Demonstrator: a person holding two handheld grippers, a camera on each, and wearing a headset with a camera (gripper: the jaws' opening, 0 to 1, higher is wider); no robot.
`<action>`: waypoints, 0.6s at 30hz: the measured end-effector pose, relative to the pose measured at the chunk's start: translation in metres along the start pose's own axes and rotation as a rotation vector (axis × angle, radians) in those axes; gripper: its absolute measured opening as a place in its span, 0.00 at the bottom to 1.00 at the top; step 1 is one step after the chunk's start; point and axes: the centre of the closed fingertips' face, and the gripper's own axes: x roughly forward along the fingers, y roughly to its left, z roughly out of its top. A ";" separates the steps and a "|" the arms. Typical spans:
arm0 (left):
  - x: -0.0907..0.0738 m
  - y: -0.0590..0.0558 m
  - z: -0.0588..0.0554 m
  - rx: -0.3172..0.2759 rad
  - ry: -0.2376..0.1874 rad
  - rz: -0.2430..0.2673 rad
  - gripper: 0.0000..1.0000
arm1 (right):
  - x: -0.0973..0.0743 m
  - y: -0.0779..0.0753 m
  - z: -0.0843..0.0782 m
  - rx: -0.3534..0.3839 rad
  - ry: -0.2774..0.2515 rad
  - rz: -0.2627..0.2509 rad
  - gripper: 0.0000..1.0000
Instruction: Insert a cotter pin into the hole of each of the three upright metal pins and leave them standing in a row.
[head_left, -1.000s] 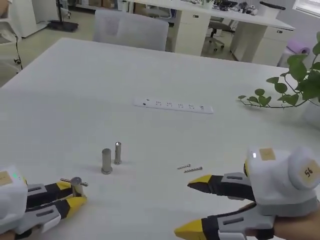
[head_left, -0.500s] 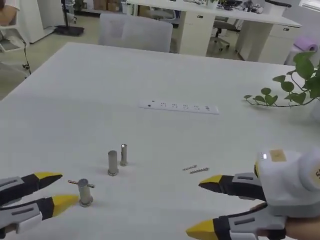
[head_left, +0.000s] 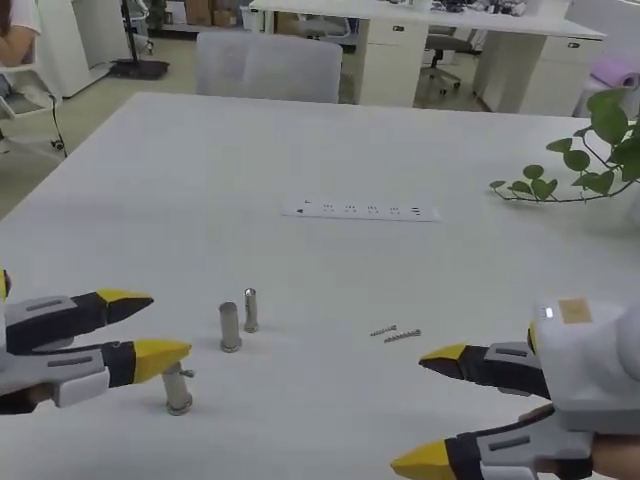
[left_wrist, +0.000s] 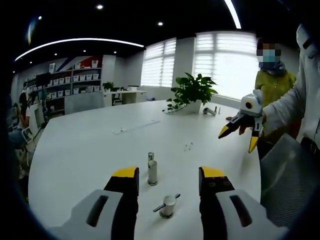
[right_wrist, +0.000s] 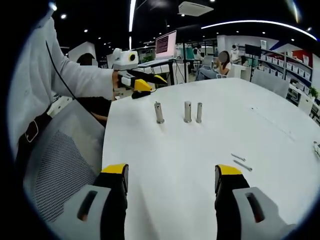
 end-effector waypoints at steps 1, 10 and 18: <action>0.005 0.003 0.000 0.012 0.018 0.004 0.47 | -0.001 -0.001 -0.001 0.000 0.000 -0.004 0.73; 0.040 0.022 -0.010 0.092 0.137 -0.009 0.42 | -0.008 -0.005 -0.008 0.024 -0.004 -0.018 0.72; 0.062 0.031 -0.027 0.133 0.241 -0.048 0.37 | -0.012 -0.011 -0.014 0.038 0.003 -0.027 0.72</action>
